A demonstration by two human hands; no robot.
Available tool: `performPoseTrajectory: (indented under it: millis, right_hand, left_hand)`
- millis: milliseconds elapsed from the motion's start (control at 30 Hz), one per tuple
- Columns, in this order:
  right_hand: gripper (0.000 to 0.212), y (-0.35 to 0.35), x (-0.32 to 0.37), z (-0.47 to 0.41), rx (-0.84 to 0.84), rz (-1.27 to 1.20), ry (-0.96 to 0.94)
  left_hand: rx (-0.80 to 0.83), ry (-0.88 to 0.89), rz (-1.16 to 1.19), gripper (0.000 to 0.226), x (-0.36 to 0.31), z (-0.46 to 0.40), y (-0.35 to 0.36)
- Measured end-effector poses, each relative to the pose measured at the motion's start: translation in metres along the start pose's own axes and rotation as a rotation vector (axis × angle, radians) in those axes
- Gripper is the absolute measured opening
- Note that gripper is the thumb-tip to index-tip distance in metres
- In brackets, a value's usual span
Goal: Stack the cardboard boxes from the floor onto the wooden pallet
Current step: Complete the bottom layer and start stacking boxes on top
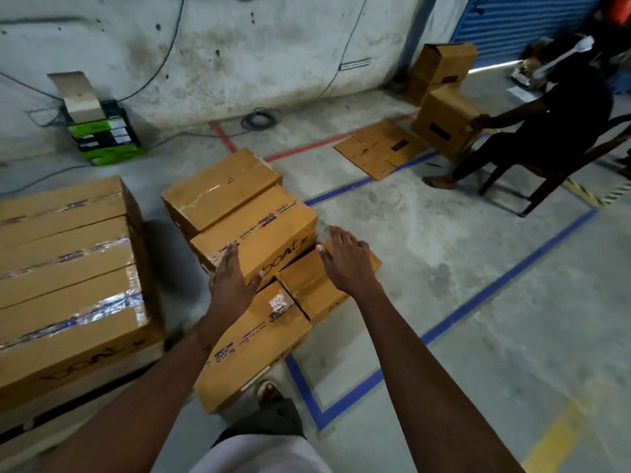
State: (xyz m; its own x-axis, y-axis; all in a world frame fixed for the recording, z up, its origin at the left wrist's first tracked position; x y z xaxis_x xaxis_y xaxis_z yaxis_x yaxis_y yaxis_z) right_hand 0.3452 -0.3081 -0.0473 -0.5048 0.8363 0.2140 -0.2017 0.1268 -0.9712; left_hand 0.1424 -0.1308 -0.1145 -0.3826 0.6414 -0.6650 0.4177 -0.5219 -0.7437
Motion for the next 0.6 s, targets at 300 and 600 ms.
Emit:
performPoseTrajectory:
  millis: [300, 600]
  right_hand:
    - [0.07, 0.025, 0.013, -0.122, 0.098, 0.0, -0.082]
    - [0.065, 0.095, 0.018, -0.249, 0.204, 0.02, -0.118]
  left_hand:
    - [-0.084, -0.1, -0.015, 0.094, 0.019, -0.083, -0.01]
    - [-0.15, -0.373, 0.018, 0.095, 0.08, -0.127, 0.019]
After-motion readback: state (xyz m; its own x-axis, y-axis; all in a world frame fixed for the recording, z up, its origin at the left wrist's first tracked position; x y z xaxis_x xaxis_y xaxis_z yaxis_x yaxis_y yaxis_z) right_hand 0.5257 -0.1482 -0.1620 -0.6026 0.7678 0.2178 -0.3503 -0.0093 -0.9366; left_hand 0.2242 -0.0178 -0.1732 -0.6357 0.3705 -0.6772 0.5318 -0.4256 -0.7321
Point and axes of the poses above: each hand's wrist, its own z-axis away from the middle knuckle, its own y-axis out of the palm, x = y × z, the point moved 10 cm from there along -z, towards the middle knuckle, and after that the axes turned 15 degrees about y, right-handed, at the moved point
